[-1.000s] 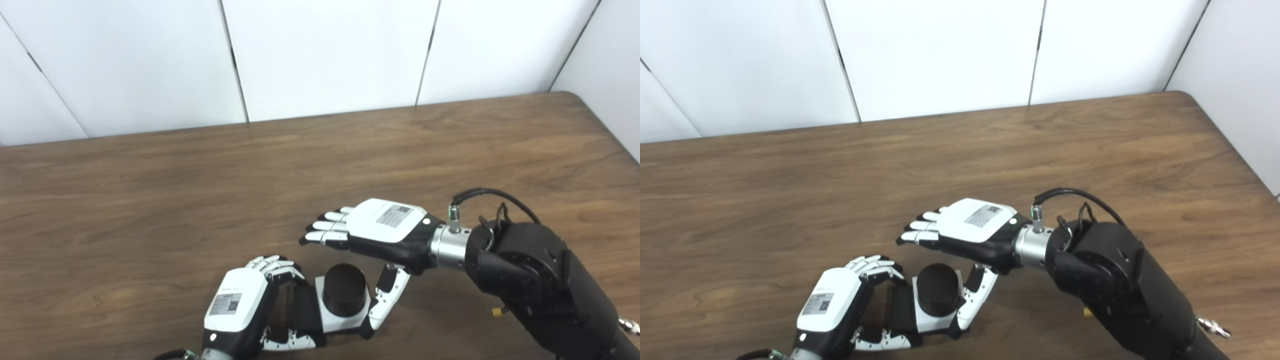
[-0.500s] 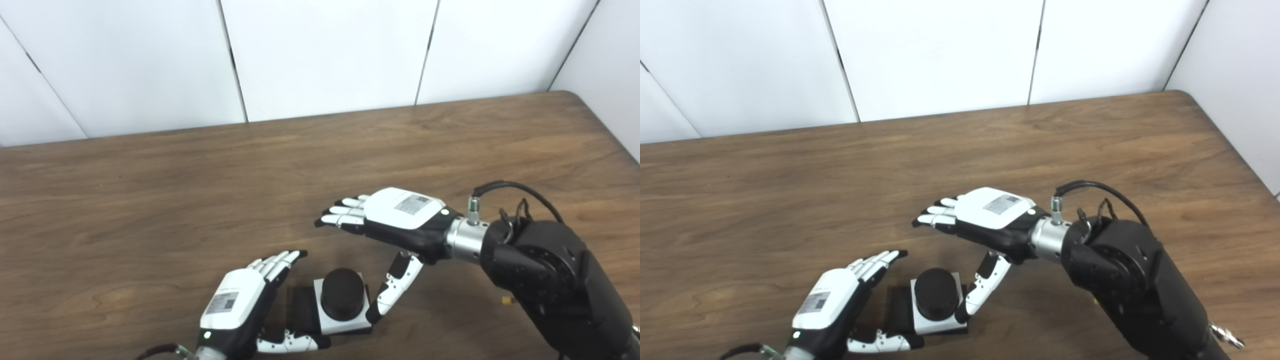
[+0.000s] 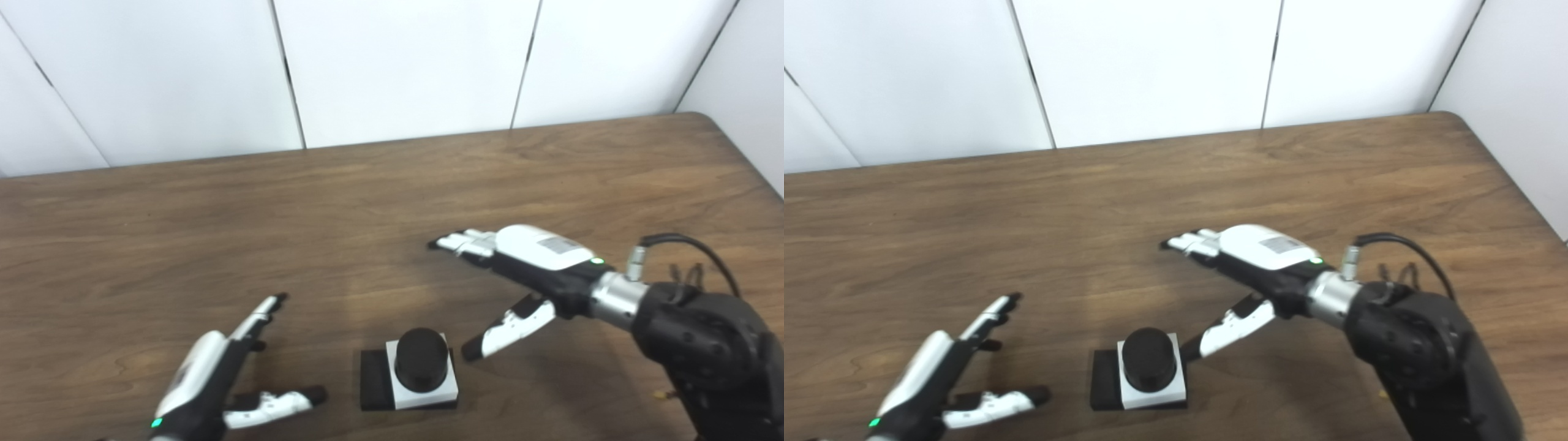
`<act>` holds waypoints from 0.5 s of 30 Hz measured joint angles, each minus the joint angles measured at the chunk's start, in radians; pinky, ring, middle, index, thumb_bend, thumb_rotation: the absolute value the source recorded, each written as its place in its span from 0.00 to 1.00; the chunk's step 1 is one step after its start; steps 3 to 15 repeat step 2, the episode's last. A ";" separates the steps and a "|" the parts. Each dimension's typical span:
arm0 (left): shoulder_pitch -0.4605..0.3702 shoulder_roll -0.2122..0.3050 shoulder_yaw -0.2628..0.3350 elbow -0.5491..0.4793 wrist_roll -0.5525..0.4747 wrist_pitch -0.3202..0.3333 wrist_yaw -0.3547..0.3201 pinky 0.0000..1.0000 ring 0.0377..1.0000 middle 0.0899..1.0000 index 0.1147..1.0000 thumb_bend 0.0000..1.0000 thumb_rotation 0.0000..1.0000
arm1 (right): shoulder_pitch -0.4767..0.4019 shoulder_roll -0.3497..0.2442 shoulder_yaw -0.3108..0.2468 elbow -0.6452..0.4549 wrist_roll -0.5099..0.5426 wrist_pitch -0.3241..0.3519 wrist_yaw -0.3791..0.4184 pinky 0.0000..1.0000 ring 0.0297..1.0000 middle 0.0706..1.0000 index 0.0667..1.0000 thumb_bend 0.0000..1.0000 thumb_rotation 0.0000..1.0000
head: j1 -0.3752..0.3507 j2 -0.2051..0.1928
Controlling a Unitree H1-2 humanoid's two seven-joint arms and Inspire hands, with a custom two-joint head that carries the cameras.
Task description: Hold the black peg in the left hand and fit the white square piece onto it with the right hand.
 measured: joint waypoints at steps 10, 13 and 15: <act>0.002 -0.019 0.046 0.006 -0.086 -0.013 0.047 0.87 0.91 0.92 0.93 0.87 0.69 | 0.059 0.025 -0.054 0.017 0.050 -0.001 -0.078 0.85 0.99 0.96 0.96 0.72 0.97 | -0.002 0.000; 0.002 -0.019 0.046 0.006 -0.086 -0.013 0.047 0.87 0.91 0.92 0.93 0.87 0.69 | 0.059 0.025 -0.054 0.017 0.050 -0.001 -0.078 0.85 0.99 0.96 0.96 0.72 0.97 | -0.002 0.000; 0.002 -0.019 0.046 0.006 -0.086 -0.013 0.047 0.87 0.91 0.92 0.93 0.87 0.69 | 0.059 0.025 -0.054 0.017 0.050 -0.001 -0.078 0.85 0.99 0.96 0.96 0.72 0.97 | -0.002 0.000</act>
